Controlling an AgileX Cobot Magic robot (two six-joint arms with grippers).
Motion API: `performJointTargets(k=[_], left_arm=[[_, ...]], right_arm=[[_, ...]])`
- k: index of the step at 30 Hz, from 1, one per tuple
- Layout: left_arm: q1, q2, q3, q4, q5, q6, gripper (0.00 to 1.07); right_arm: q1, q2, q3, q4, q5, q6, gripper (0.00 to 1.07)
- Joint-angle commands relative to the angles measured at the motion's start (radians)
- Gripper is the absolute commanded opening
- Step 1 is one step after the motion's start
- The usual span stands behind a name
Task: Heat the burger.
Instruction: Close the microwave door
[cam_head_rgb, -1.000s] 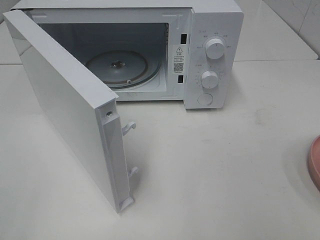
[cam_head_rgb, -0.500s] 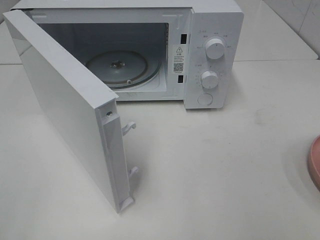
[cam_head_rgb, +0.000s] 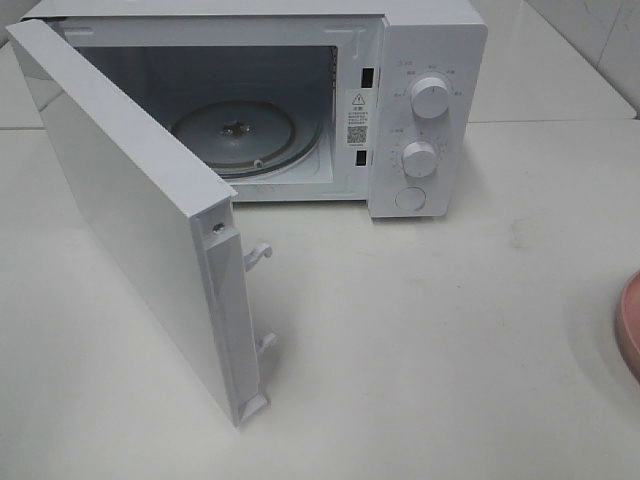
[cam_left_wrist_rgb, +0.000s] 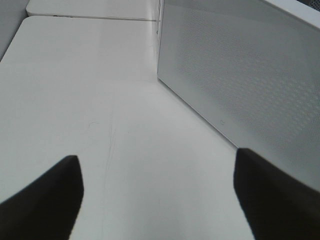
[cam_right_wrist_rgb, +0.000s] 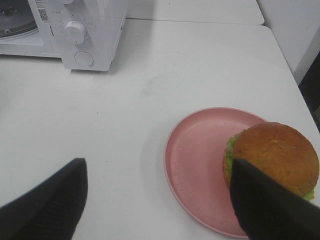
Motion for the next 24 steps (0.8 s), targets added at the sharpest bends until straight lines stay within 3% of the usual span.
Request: performJointTargets(k=[1, 2, 4, 5, 6, 7, 8, 14, 20, 21, 24], left_arm=[[0.003, 0.059, -0.007, -0.010, -0.062, -0.007, 0.51], [0.003, 0.094, -0.007, -0.013, -0.087, -0.007, 0.41], [0.003, 0.115, -0.007, -0.013, -0.104, -0.007, 0.35], [0.003, 0.156, -0.007, -0.013, -0.139, -0.007, 0.22], [0.003, 0.156, -0.007, -0.013, -0.139, -0.007, 0.22], [0.003, 0.175, -0.003, -0.013, -0.164, -0.007, 0.15], [0.003, 0.206, 0.012, -0.014, -0.217, -0.007, 0.04], [0.003, 0.277, 0.078, -0.019, -0.390, 0.004, 0.00], [0.003, 0.345, 0.175, -0.043, -0.678, 0.086, 0.00], [0.003, 0.374, 0.215, -0.057, -0.793, 0.114, 0.00], [0.003, 0.423, 0.265, -0.059, -0.952, 0.129, 0.00]], right_arm=[[-0.006, -0.029, 0.002, 0.001, -0.005, -0.012, 0.76], [-0.006, -0.029, 0.002, 0.001, -0.005, -0.012, 0.76], [-0.006, -0.029, 0.002, 0.001, -0.005, -0.012, 0.76], [-0.006, -0.029, 0.002, 0.001, -0.005, -0.012, 0.76], [-0.006, -0.029, 0.002, 0.001, -0.005, -0.012, 0.76], [-0.006, -0.029, 0.002, 0.001, -0.005, -0.012, 0.76], [-0.006, -0.029, 0.002, 0.001, -0.005, -0.012, 0.76], [-0.006, -0.029, 0.002, 0.001, -0.005, -0.012, 0.76], [-0.006, -0.029, 0.002, 0.001, -0.005, -0.012, 0.76], [-0.006, -0.029, 0.002, 0.001, -0.005, -0.012, 0.76], [-0.006, -0.029, 0.002, 0.001, -0.005, -0.012, 0.76]])
